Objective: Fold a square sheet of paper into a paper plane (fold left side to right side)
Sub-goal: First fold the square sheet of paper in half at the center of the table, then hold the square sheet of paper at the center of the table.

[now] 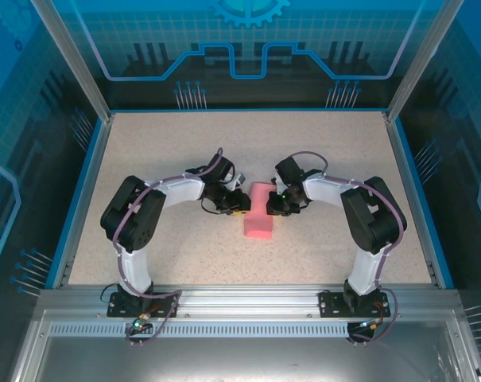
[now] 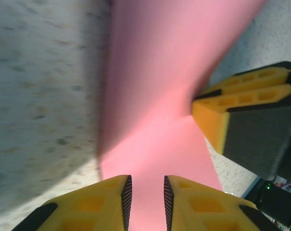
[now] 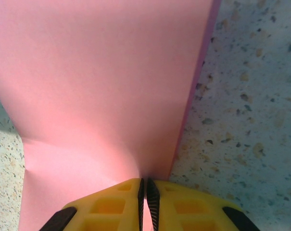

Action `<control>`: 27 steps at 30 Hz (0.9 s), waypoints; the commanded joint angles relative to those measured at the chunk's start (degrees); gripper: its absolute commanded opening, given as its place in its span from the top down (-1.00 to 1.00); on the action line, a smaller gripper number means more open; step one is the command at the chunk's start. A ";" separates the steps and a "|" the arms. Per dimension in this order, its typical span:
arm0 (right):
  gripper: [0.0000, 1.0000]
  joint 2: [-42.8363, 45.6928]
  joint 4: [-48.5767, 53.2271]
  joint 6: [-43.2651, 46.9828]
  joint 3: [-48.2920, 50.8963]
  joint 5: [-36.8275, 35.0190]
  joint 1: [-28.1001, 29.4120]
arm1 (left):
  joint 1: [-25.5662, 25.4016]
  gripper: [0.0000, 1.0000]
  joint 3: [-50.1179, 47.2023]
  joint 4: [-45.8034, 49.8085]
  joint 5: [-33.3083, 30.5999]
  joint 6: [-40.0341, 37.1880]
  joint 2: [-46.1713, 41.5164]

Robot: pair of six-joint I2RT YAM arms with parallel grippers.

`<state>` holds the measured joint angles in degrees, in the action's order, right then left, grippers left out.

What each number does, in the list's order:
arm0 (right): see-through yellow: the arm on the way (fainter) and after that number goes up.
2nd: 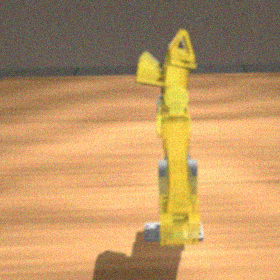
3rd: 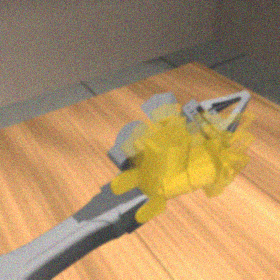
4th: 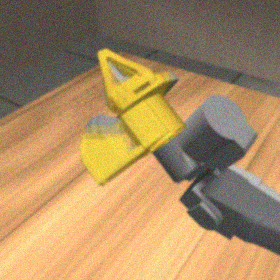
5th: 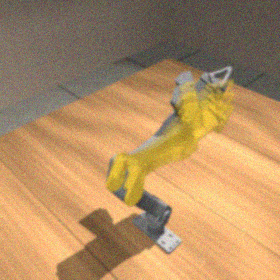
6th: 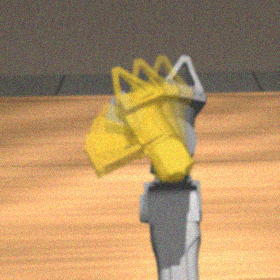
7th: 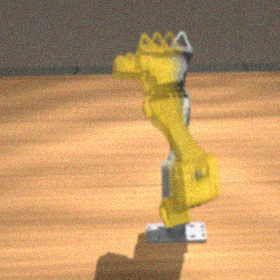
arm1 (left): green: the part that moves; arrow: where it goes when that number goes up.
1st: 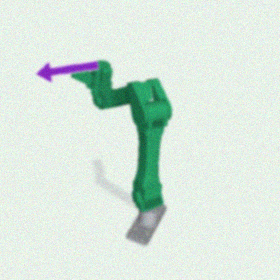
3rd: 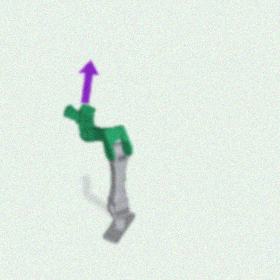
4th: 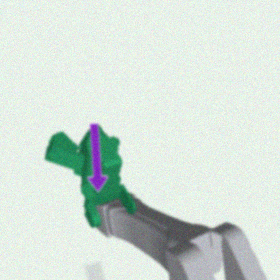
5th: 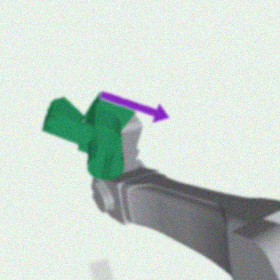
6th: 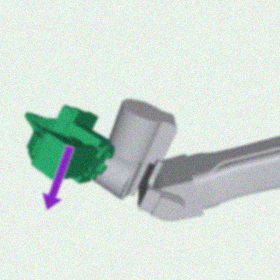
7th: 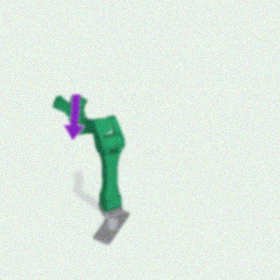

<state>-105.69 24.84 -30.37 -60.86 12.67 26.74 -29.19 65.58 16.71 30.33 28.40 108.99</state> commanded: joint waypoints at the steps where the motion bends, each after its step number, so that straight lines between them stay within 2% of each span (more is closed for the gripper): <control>1: 0.68 -3.25 4.25 0.84 1.64 -3.26 0.97 | -2.14 0.44 3.46 -1.36 1.76 0.55 3.16; 6: 0.68 -2.73 3.68 0.88 1.68 -2.60 1.12 | -2.56 0.44 3.78 -1.65 -2.25 1.11 5.84; 11: 0.68 -1.45 1.68 1.23 2.03 -1.22 1.10 | -2.81 0.44 2.94 -1.16 -2.49 0.87 7.00; 20: 0.68 6.67 -7.27 1.99 1.90 6.39 -2.58 | -3.19 0.44 -0.50 -1.10 -4.04 1.63 7.20; 27: 0.71 -0.55 -9.29 0.61 -4.02 10.63 -3.47 | -3.35 0.44 -0.29 -1.37 -4.14 1.91 7.62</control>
<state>-102.80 17.43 -29.12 -62.46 19.70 23.20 -32.05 67.35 12.56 28.80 29.95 114.65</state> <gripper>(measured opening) 0.146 0.278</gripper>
